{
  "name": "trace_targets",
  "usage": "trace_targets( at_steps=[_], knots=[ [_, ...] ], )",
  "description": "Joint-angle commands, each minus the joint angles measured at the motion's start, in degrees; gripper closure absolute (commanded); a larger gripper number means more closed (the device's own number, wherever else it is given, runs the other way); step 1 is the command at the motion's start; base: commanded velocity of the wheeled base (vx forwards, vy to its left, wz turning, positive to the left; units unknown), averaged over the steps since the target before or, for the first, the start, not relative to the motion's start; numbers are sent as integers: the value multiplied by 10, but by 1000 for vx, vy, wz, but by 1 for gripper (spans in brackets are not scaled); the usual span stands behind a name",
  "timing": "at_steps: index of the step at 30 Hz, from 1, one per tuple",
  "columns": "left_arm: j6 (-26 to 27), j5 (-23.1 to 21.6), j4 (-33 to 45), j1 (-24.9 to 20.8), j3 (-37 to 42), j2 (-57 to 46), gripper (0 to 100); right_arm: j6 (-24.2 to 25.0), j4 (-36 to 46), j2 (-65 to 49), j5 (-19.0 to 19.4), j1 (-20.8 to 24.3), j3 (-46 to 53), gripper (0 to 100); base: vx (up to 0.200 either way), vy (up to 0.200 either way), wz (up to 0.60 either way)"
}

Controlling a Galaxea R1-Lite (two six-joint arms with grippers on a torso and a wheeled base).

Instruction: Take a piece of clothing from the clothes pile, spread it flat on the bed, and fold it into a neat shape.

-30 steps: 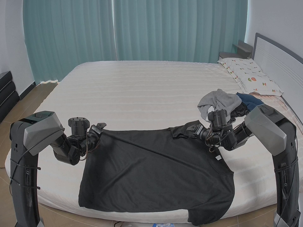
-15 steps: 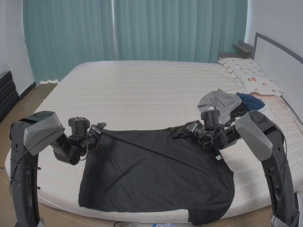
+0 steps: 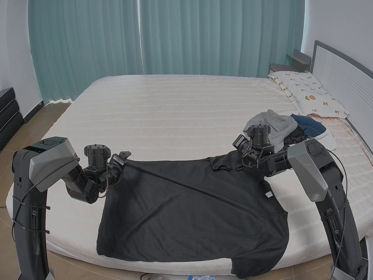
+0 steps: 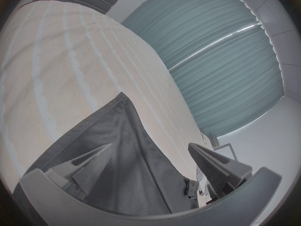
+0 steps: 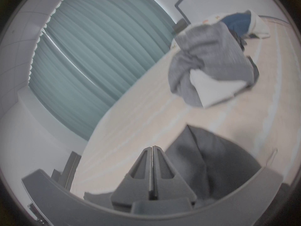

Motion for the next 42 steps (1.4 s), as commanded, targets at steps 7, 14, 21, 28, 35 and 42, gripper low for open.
trace_targets(
  at_steps=[7,14,21,28,35,42],
  knots=[
    [0,0,0,0,-1,0,0,-50,-36,16,-6,-17,7,100,0,0,0],
    [0,0,0,0,-1,0,0,-51,-48,-38,38,-13,129,0,0,0,0],
    [1,0,0,0,-1,0,0,-52,-40,-89,66,-11,196,0,0,0,0],
    [1,1,-1,0,0,0,0,-47,-39,-105,145,-7,234,0,0,0,0],
    [1,1,-1,0,-1,0,0,-46,-35,-50,140,-7,212,0,0,0,0],
    [1,1,-1,0,-1,0,0,-46,-27,-13,118,-12,166,0,0,0,0]
  ],
)
